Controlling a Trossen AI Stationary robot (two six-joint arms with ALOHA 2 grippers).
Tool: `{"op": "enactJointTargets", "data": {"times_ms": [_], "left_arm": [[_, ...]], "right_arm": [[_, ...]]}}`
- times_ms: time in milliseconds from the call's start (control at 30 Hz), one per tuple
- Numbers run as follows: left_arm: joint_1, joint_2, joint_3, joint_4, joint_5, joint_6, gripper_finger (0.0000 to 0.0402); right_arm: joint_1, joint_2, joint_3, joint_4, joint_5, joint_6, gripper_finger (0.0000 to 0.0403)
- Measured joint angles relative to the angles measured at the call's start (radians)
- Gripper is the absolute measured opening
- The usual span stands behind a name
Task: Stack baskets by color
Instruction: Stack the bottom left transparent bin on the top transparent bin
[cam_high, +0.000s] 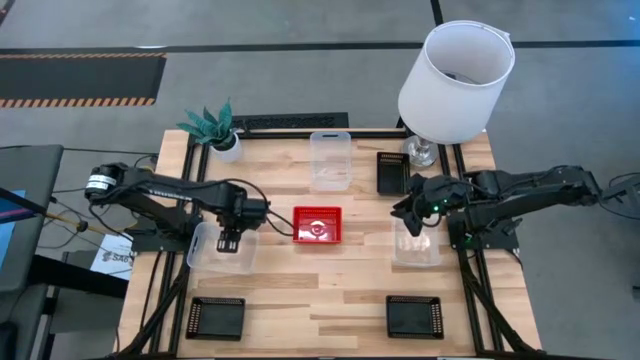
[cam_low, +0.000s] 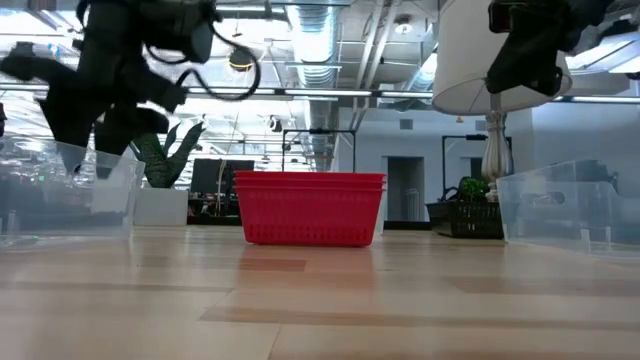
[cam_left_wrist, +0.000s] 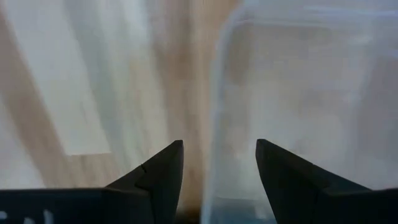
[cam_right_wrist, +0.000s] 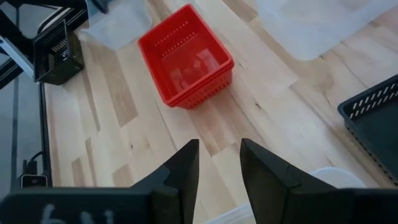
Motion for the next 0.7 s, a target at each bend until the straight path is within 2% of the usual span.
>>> {"op": "enactJointTargets", "data": {"times_ms": [100,267,400,533,700], "left_arm": [[0.011,0.000,-0.034,0.046,-0.068,-0.031,0.0190],[0.026,0.008,-0.067,0.067,-0.029,-0.031,0.0168],[0.029,0.008,-0.086,0.065,-0.032,-0.044,0.0117],[0.029,0.008,-0.084,0.060,-0.011,-0.071,0.0027],[0.030,0.002,-0.027,0.011,-0.006,-0.082,0.0002]], "right_arm": [[0.003,0.000,0.000,0.000,0.000,0.000,0.0141],[0.003,0.000,0.000,0.000,0.000,0.000,0.0143],[0.003,0.000,0.000,0.000,0.000,0.001,0.0140],[0.003,0.000,0.000,0.001,0.000,0.001,0.0137],[0.003,0.000,0.000,0.002,0.000,0.003,0.0140]]}}
